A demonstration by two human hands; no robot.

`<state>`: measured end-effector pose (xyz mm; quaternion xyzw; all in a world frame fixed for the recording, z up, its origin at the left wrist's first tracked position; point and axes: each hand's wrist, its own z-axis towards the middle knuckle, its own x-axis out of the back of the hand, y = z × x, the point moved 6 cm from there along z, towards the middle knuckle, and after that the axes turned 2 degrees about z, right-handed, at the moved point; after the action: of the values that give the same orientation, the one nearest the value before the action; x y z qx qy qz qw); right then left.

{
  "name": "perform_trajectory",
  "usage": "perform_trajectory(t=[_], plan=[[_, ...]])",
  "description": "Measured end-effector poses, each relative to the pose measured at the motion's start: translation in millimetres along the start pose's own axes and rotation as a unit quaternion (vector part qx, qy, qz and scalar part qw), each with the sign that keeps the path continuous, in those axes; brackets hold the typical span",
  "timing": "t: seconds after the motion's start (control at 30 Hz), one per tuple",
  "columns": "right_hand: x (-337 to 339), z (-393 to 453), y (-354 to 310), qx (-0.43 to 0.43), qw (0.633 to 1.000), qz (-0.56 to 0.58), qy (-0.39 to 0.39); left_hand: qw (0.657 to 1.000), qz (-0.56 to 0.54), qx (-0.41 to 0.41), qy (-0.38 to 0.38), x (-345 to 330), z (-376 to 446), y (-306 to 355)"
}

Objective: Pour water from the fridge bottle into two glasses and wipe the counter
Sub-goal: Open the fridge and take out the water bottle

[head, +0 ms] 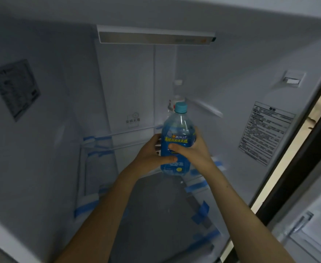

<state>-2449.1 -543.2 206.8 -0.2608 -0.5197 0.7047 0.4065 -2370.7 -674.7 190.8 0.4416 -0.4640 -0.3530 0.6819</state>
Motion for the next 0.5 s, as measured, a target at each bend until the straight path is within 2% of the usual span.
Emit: perform_trajectory(t=[0.13,0.37,0.5], plan=[[1.4,-22.6,-10.9,0.026,0.998,-0.005,0.059,0.992,0.088,-0.073,0.051,1.1,-26.8,10.1],[12.9,-79.5,-54.0,0.062,0.989,0.055,0.120,0.957,0.237,-0.158,0.059,-2.1,-77.8,25.5],[14.9,-115.3,-82.7,0.081,0.987,0.041,0.131,0.928,0.304,-0.208,0.064,-6.7,-98.3,44.7]])
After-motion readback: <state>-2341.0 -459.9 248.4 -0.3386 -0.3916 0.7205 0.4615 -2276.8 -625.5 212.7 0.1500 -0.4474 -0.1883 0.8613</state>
